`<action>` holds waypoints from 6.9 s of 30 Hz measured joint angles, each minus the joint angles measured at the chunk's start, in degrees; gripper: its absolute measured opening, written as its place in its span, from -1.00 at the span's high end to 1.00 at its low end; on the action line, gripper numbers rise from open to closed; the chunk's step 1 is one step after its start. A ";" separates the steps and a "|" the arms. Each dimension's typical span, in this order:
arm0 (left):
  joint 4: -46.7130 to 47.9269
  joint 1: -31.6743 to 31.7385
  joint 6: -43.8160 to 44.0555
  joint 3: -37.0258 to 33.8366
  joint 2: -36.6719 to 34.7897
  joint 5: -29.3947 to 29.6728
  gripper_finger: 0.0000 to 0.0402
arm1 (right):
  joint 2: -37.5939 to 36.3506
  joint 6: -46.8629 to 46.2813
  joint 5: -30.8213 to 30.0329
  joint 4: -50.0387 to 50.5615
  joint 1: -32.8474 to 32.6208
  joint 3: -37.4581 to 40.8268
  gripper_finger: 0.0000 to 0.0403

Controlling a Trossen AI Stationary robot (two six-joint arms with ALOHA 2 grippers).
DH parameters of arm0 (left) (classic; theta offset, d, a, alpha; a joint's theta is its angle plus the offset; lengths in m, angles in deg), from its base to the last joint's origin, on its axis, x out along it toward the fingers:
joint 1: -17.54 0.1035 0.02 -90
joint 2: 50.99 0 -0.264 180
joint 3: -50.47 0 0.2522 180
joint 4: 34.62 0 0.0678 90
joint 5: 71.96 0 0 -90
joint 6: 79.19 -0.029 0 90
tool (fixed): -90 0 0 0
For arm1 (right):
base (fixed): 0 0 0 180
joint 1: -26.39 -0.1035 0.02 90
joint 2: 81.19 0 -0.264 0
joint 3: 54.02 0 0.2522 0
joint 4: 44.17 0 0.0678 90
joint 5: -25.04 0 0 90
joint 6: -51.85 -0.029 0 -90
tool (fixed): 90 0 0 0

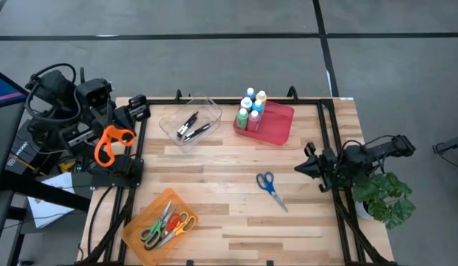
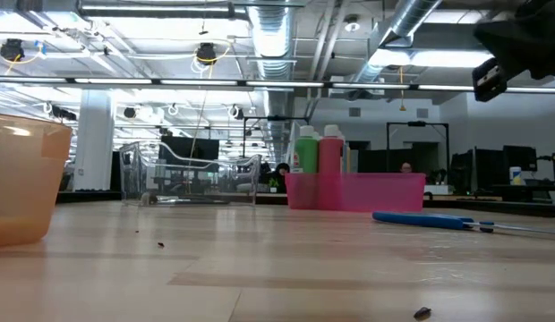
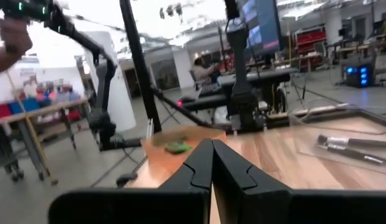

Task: Pick & Place Paint Supplies
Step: Put the orange scissors into the orange bin, then put the blue scissors into the orange bin

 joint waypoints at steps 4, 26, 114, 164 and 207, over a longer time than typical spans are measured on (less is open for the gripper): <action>1.23 0.00 1.39 -0.01 -0.17 -0.09 0.97 | -0.02 1.29 0.60 2.48 -0.01 0.00 1.00; 70.39 -2.79 24.78 -3.37 1.65 17.83 0.97 | 0.03 2.36 0.04 7.42 -0.02 0.09 0.93; 1.14 2.03 22.09 -35.47 17.52 21.13 1.00 | 0.00 -0.26 -0.02 4.88 -0.15 0.17 0.92; 7.47 1.99 21.96 -35.45 8.61 22.89 1.00 | 98.06 -51.54 6.12 59.64 2.67 -53.55 0.38; 17.92 1.81 22.40 -35.47 3.51 23.08 1.00 | 35.18 2.16 2.52 9.67 1.29 -41.93 1.00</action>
